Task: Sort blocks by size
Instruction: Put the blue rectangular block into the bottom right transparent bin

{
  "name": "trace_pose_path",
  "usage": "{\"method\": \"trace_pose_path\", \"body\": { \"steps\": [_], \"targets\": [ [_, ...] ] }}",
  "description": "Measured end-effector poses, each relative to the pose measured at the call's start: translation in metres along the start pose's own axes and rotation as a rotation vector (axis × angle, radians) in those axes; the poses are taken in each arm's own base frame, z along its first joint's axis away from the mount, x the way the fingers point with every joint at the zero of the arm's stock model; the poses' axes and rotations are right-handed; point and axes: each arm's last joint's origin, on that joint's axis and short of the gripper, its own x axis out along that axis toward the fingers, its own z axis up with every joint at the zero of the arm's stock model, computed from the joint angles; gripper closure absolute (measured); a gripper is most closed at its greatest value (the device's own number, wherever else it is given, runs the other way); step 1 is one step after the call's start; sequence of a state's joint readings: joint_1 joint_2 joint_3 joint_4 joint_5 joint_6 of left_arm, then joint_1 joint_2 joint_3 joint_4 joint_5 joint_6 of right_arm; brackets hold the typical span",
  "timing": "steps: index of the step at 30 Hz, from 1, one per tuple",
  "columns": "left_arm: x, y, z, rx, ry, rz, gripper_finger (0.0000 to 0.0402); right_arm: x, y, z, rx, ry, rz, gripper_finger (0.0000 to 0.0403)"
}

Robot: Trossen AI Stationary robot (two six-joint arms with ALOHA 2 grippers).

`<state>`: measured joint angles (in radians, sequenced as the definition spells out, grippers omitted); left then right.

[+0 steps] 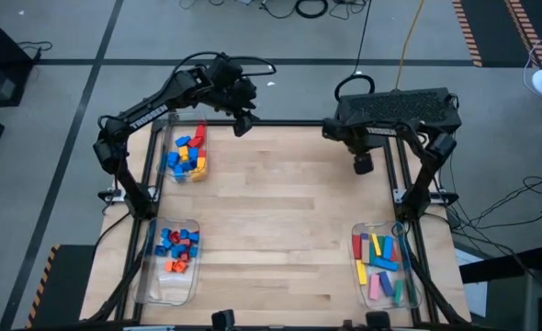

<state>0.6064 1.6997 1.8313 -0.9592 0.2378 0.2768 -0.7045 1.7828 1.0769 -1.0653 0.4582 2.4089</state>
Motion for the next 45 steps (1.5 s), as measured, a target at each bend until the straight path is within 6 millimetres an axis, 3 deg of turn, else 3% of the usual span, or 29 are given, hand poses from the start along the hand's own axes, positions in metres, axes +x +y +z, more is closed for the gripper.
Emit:
{"method": "trace_pose_path", "body": {
  "steps": [3, 9, 18, 23, 30, 34, 39, 45],
  "targets": [
    [0.0, 0.0, 0.001, 0.003, -0.01, 0.002, 0.0194, 0.002, 0.002, 0.007, -0.012, -0.051, -0.019, 0.0278],
    [0.0, 0.001, 0.005, 0.007, -0.054, 0.015, 0.0194, 0.001, 0.009, 0.004, -0.038, -0.095, 0.117, 0.0393],
    [0.0, 0.001, 0.005, 0.003, -0.049, 0.013, 0.0194, 0.007, 0.015, 0.013, -0.054, -0.107, 0.079, 0.0402],
    [0.0, 0.001, 0.005, 0.003, -0.049, 0.013, 0.0194, 0.014, 0.027, 0.023, -0.182, -0.121, 0.084, 0.0402],
    [0.0, 0.001, 0.004, 0.002, -0.042, 0.011, 0.0194, 0.022, 0.053, 0.035, -0.352, -0.01, 0.133, 0.0403],
    [0.0, 0.0, 0.001, -0.005, -0.009, 0.002, 0.0194, 0.024, 0.057, 0.043, -0.413, 0.001, 0.118, 0.0403],
    [0.003, 0.0, -0.003, -0.007, 0.019, -0.006, 0.0194, 0.027, 0.05, 0.046, -0.515, 0.034, 0.029, 0.0403],
    [0.013, 0.001, -0.011, -0.012, 0.043, -0.011, 0.0194, 0.046, 0.025, 0.029, -0.621, 0.122, -0.047, 0.0403]
  ]
}}
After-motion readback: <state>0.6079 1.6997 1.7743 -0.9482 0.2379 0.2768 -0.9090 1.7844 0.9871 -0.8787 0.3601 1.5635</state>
